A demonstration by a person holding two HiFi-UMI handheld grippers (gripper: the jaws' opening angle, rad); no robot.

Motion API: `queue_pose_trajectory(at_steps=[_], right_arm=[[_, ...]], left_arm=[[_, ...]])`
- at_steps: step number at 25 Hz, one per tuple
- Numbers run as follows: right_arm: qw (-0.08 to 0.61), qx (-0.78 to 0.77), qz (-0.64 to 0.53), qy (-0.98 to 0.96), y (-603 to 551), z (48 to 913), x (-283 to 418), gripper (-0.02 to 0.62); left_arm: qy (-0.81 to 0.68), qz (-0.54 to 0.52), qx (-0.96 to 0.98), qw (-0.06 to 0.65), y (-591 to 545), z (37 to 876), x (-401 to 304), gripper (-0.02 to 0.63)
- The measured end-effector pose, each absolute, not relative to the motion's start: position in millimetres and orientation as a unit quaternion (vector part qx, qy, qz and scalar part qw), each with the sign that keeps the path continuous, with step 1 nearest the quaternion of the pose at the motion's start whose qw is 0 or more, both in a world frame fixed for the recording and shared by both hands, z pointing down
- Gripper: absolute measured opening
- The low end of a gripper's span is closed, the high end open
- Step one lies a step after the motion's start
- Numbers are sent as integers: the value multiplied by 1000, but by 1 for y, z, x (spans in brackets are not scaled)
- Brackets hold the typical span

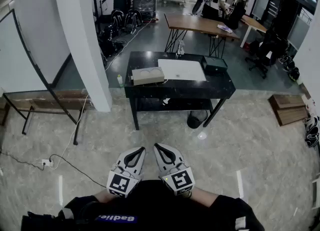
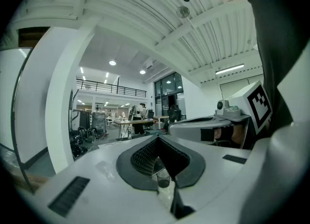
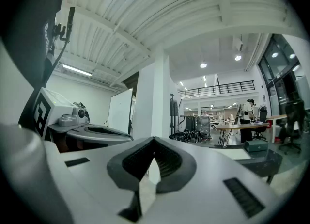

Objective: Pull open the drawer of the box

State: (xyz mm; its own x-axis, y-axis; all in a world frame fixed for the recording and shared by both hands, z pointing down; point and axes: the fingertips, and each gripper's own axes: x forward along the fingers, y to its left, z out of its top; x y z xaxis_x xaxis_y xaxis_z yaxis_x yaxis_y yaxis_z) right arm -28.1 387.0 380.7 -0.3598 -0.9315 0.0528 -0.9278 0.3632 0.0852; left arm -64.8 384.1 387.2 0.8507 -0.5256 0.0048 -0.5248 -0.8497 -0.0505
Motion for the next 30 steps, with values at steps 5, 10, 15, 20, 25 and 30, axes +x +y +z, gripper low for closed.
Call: queue_pose_trajectory(at_steps=[5,10,15,20,25,30], right_arm=[[38,564,-31,-824,388,377,-29,-2],[39,565,-30,-824,388,380,-27,-2],[41,564,-25,-824,390,380,-27,-2],[33,568,-9,-823,390,385,-20,-2],[29,567,5,-823,390,393,-4,-2],[29,557,18,-830,389,397,24,-2]], left_arm=[[271,-10,-962,27,387,386,-65,2],[270,-9,-962,27,387,388,-63,2],[271,-11,-962,25,388,388,-62,2],[273,-18,-962,20,388,392,-60,2],[279,-31,-960,14,389,400,-46,2],[288,-36,-957,14,388,400,-17,2]])
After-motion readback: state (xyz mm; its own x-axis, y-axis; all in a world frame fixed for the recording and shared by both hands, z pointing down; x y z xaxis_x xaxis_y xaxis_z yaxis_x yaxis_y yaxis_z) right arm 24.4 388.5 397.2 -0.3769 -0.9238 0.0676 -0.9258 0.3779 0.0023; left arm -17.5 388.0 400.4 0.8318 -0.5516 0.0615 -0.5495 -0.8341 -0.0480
